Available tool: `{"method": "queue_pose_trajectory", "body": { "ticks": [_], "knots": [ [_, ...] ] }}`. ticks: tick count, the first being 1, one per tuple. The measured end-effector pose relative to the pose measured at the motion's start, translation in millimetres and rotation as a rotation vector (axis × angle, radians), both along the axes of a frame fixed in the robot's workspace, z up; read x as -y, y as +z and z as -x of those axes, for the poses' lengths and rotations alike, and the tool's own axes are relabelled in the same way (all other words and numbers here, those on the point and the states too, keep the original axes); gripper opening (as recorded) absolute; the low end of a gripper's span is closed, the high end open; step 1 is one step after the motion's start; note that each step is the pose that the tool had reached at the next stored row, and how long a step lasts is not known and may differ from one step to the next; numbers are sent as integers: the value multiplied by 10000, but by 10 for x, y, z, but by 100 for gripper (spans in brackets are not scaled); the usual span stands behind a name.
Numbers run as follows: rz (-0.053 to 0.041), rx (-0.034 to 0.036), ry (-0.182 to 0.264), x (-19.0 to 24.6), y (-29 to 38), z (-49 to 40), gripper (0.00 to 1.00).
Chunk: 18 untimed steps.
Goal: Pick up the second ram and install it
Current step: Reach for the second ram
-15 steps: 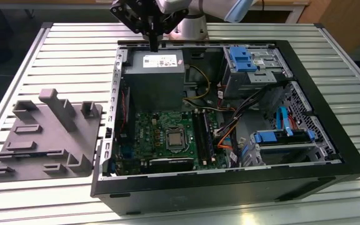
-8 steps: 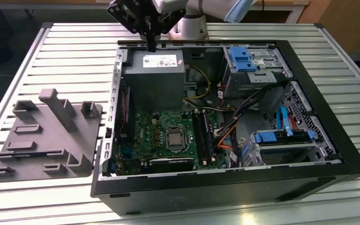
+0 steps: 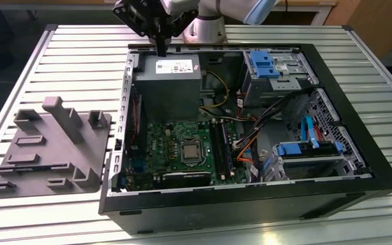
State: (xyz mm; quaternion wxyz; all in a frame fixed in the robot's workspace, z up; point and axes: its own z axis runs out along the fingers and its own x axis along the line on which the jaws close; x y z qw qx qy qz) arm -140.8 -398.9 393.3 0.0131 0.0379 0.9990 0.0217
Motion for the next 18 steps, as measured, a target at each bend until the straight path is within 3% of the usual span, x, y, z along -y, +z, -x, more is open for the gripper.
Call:
{"method": "queue_pose_trajectory", "body": {
  "ticks": [18],
  "knots": [
    [0, 0, 0, 0, 0, 119, 11]
  ]
}}
